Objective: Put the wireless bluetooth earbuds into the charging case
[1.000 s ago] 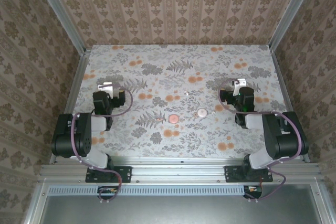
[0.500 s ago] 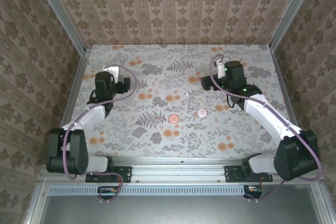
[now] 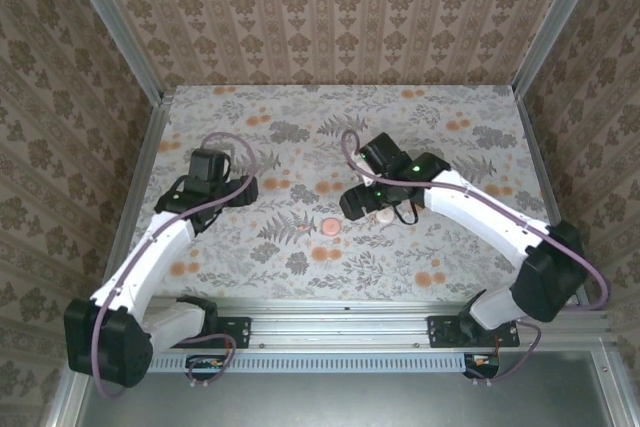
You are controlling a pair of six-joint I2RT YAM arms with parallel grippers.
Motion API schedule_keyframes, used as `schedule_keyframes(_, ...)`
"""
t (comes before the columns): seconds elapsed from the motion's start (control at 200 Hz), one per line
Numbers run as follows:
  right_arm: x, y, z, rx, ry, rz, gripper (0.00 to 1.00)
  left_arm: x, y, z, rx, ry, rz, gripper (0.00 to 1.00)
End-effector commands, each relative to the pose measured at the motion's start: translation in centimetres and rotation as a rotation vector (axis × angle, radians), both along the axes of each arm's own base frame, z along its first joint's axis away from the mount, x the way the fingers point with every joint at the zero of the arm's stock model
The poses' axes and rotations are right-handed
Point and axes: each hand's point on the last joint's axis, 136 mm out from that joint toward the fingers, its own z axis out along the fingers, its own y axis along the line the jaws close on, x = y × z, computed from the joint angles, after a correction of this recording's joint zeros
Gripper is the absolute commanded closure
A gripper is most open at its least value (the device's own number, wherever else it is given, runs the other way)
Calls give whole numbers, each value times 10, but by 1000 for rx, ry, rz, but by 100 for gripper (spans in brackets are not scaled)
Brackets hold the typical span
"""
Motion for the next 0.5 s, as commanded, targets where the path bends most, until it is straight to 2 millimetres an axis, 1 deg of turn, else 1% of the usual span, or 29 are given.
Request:
schedule_keyframes(0.0, -22, 15, -18, -27, 172, 29, 20, -21, 7, -14, -91, 106, 73, 20)
schedule_keyframes(0.075, -25, 25, -32, -70, 227, 40, 25, -28, 5, -21, -145, 166, 71, 21)
schedule_keyframes(0.145, -26, 34, -44, -103, 262, 50, 26, -34, 6, -30, -161, 224, 79, 21)
schedule_keyframes(0.245, -22, 40, -58, -158, 273, 55, 27, -40, 3, -42, -169, 288, 69, 21)
schedule_keyframes(0.35, -18, 50, -70, -187, 275, 77, 27, -43, 1, -49, -176, 311, 64, 21)
schedule_keyframes(0.495, -14, 58, -86, -225, 297, 95, 26, -44, 1, -52, -180, 310, 64, 22)
